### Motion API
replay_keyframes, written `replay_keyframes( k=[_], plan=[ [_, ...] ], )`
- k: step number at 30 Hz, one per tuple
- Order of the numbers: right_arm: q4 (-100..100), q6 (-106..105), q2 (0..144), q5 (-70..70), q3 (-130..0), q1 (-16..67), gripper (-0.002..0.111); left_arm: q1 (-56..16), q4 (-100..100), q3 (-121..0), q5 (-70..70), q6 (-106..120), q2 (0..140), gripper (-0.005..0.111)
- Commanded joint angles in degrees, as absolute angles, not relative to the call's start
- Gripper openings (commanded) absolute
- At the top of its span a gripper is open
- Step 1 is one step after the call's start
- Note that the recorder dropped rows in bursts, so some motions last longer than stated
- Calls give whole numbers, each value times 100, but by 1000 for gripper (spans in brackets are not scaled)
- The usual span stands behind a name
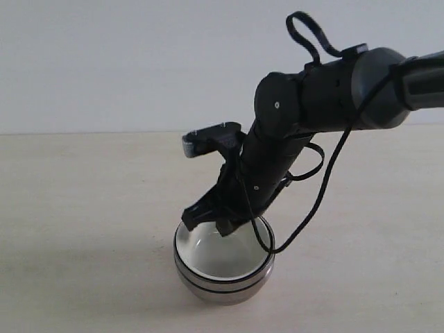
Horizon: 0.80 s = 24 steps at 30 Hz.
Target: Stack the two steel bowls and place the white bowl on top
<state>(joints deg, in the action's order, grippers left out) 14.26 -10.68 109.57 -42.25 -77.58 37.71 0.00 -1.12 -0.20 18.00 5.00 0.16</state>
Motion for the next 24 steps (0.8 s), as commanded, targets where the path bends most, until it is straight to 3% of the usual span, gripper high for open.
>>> replay_keyframes(
  k=[1, 12, 24],
  plan=[
    [2311, -1581, 10774, -3894, -7807, 3785, 0, 6, -102, 0, 1813, 453, 0, 4],
    [3005, -2236, 10907, -2993, -7783, 4124, 0, 6, -102, 0, 1813, 453, 0, 4],
    [2914, -2174, 11382, -2977, -7783, 4114, 0, 6, -102, 0, 1813, 453, 0, 4]
  ],
)
